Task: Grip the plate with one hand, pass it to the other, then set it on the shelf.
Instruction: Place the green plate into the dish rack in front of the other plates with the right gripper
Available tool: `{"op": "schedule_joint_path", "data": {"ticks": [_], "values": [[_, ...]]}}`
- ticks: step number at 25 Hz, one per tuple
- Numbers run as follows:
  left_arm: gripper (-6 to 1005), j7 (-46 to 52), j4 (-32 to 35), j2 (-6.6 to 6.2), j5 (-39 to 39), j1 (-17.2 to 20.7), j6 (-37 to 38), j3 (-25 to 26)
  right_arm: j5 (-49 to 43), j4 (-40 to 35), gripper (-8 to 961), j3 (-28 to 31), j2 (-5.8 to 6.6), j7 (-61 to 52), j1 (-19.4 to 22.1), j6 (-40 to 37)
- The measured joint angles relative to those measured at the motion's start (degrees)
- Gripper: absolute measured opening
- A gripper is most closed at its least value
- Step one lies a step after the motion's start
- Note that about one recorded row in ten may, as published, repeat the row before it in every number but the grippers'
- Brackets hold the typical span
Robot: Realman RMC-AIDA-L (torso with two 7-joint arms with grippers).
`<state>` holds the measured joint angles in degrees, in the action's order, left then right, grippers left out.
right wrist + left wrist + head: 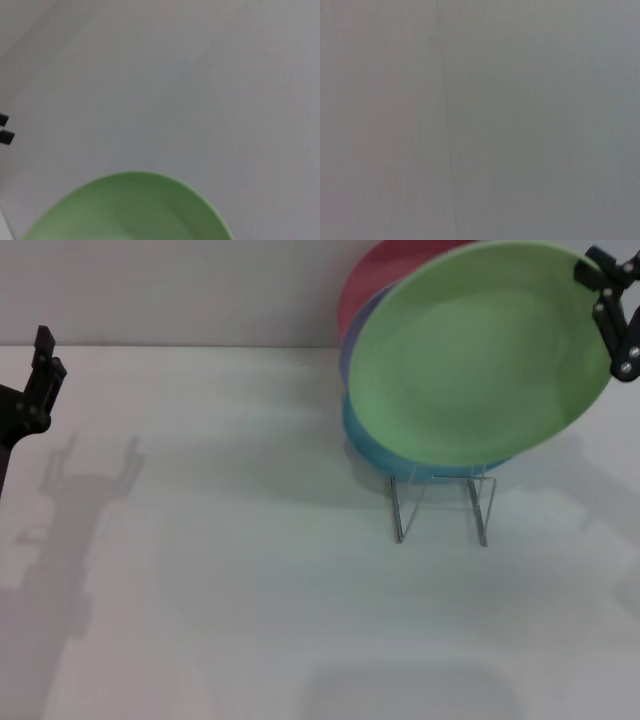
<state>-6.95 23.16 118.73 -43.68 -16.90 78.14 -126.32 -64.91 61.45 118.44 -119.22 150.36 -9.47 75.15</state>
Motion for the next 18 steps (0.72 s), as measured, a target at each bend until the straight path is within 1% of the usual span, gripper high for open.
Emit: {"op": "schedule_joint_path", "data": {"ticks": [9,18], "values": [[805,0.08,0.06,0.01,-0.01,0.07,-0.38,-1.04,-0.72,-1.62,24,-0.12,-0.04,2.21,0.15,-0.02],[806,0.1,0.02,0.01,0.0,0.19,-0.57,-1.9,-2.21,-5.25,23,0.35,0.0,6.02,-0.89,-0.79]]}}
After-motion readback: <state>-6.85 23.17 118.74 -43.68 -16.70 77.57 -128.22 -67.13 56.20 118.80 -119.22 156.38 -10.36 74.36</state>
